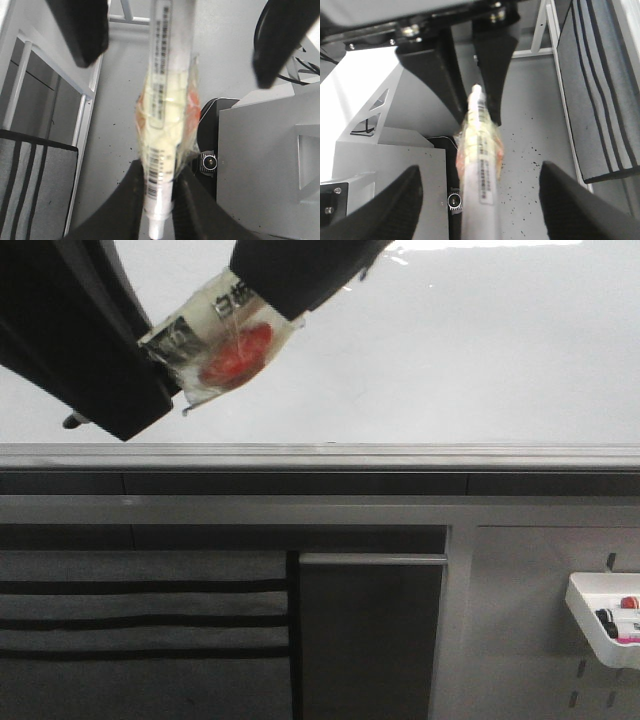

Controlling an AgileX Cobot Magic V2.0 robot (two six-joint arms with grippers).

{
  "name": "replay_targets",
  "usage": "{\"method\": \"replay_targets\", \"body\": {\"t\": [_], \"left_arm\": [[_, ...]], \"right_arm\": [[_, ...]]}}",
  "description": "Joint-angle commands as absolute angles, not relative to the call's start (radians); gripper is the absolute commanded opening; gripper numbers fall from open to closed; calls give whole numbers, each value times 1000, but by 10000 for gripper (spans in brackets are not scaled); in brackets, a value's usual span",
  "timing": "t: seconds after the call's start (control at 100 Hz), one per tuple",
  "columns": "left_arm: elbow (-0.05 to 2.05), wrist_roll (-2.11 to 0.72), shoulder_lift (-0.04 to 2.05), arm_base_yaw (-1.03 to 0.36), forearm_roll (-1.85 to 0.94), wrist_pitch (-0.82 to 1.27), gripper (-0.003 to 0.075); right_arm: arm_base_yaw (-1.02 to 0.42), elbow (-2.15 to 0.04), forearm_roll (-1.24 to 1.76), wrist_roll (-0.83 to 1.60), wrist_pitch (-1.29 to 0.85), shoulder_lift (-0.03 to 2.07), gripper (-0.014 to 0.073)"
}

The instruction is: Write number 3 on whiteboard

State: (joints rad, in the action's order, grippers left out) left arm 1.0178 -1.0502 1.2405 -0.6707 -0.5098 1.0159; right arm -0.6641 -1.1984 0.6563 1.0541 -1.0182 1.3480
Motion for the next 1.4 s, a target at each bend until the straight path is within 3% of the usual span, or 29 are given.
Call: {"method": "replay_targets", "body": {"t": [0.0,0.26,0.64,0.82,0.9,1.02,1.09,1.26,1.39], "left_arm": [[1051,-1052,1214,-681,-551,995,-18],[1051,-1052,1214,-681,-551,995,-18],[1051,-1052,1214,-681,-551,984,-18],[1051,-1052,1214,-681,-551,973,-11],[1051,-1052,1214,-681,-551,962,57],[1051,-1047,1212,-676,-548,927,259],[1054,-1024,1200,-658,-528,901,333],[1054,-860,1114,-538,-495,817,335],[1054,-801,1015,-430,-509,790,335]], "right_arm": [[-666,-1231,687,1066,-991,1333,410],[-666,-1231,698,1066,-995,1335,317],[-666,-1231,711,1066,-1020,1335,8],[-666,-1231,711,1066,-1020,1335,-48],[-666,-1231,711,1066,-1020,1335,-48],[-665,-1231,711,1066,-997,1333,-48],[-665,-1231,699,1062,-958,1327,-48],[-616,-1231,601,882,-819,1268,-48],[-508,-1226,599,749,-835,1215,-48]]}}
